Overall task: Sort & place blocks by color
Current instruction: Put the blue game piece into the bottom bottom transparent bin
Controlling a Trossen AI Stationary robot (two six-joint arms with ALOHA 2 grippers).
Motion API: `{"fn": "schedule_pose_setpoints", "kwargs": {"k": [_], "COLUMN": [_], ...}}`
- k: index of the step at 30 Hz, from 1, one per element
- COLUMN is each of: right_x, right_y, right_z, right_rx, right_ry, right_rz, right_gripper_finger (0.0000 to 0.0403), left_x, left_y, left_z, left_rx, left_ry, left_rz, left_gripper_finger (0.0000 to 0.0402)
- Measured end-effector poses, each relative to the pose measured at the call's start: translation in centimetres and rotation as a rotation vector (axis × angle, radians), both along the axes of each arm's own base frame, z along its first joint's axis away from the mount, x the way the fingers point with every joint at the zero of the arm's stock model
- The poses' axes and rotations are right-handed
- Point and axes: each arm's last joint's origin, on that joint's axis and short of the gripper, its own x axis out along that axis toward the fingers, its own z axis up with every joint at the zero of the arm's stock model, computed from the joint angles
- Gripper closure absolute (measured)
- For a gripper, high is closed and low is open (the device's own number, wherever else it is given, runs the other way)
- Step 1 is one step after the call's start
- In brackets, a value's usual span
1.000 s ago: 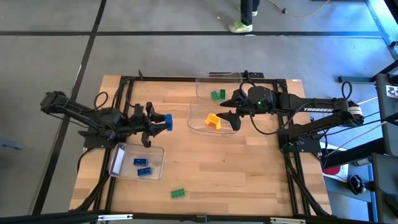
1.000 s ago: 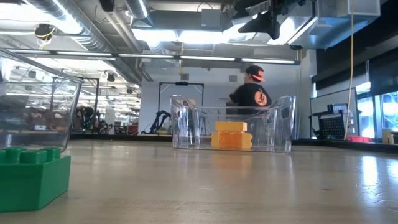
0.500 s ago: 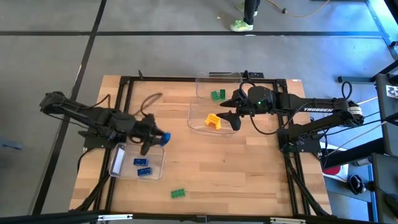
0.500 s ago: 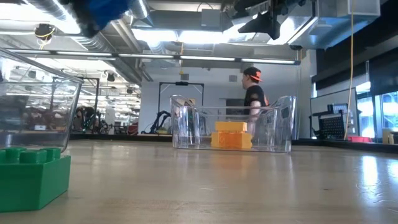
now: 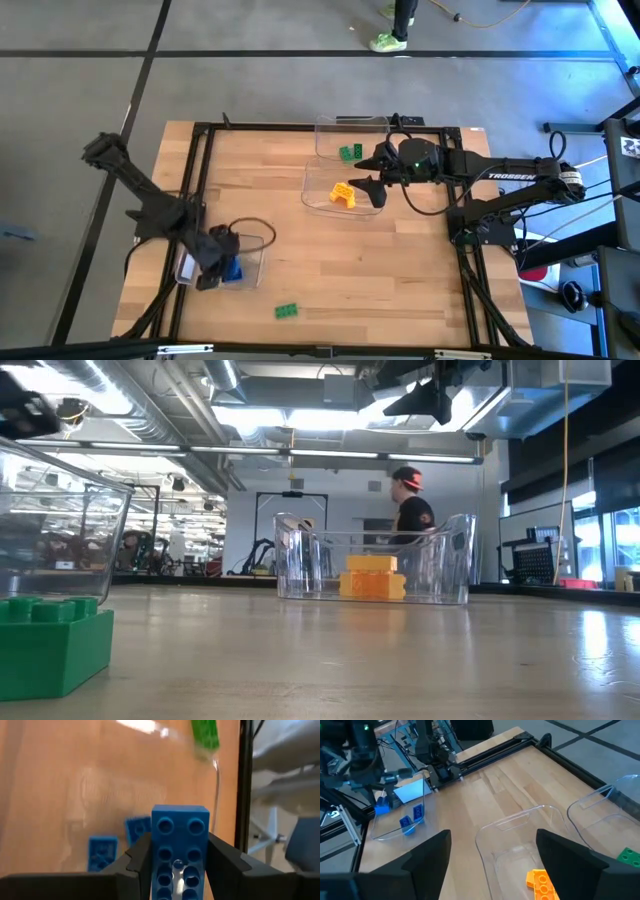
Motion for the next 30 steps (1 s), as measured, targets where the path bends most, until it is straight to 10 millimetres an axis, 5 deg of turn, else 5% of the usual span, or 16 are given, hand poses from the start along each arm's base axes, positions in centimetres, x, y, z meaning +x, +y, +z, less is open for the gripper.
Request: {"fn": "schedule_pose_setpoints", "kwargs": {"k": [5, 14, 20, 30], "right_x": [0.0, 0.0, 0.0, 0.0], "right_y": [0.0, 0.0, 0.0, 0.0], "right_z": [0.0, 0.0, 0.0, 0.0], "right_rx": [0.000, 0.001, 0.001, -0.001], "right_ry": [0.000, 0.000, 0.000, 0.001], "right_rz": [0.000, -0.001, -0.001, -0.001], "right_gripper_finger": [0.0108, 0.0108, 0.0108, 0.0108], "left_x": [0.1, 0.3, 0.7, 1.2], "left_y": [-1.3, -1.5, -2.2, -2.6], "left_z": [-1.6, -4.1, -5.8, -7.4], "left_rx": [0.017, -0.061, -0.041, 0.013], "left_ry": [0.141, 0.494, 0.531, 0.575], "left_rz": [0.093, 0.715, 1.025, 1.115], "left_gripper_finger": [0.0273, 0.0273, 0.0273, 0.0273]}}
